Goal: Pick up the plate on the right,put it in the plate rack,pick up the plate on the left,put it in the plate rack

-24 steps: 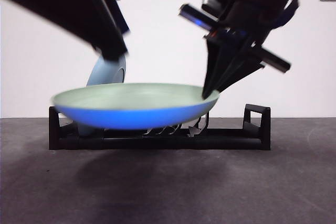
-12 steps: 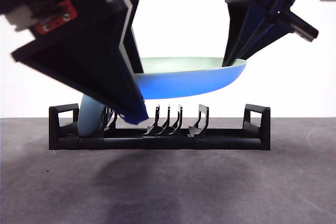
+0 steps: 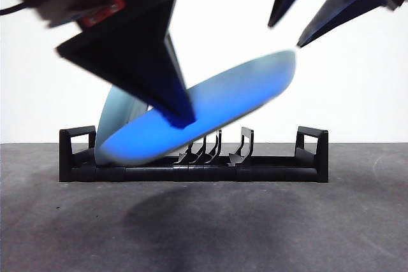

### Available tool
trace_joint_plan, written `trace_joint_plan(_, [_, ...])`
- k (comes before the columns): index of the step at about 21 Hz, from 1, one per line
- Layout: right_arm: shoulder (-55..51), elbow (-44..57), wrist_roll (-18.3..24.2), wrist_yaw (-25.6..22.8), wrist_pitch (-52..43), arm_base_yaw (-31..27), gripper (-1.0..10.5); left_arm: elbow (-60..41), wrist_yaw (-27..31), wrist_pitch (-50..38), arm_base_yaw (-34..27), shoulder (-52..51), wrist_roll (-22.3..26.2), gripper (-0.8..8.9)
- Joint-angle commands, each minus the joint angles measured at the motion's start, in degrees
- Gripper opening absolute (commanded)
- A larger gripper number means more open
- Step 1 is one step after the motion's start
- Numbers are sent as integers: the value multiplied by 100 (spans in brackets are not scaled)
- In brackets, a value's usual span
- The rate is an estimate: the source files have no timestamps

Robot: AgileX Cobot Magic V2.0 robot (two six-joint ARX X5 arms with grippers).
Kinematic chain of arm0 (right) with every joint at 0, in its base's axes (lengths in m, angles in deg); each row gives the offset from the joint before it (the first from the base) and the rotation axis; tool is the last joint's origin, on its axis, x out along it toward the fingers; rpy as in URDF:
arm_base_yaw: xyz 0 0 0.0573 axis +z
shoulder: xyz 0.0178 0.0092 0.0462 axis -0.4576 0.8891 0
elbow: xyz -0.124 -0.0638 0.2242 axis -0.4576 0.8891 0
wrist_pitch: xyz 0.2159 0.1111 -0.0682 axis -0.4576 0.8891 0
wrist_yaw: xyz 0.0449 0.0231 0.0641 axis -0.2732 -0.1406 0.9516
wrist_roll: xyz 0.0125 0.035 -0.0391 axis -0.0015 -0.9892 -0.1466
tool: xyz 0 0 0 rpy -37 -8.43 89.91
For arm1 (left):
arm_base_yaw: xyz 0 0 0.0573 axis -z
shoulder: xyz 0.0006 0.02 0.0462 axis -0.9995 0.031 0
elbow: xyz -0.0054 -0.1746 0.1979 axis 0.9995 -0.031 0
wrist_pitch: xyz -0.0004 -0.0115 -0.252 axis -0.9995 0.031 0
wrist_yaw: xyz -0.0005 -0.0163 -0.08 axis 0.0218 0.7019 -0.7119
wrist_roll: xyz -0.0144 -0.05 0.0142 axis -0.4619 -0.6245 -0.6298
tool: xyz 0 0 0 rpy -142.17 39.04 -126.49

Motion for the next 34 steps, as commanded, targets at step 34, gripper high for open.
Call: trace_joint_plan(34, [-2430, 33, 315, -1716, -715, -1071, 408, 1982, -3945, -4553, -3504, 2492, -4207, -9])
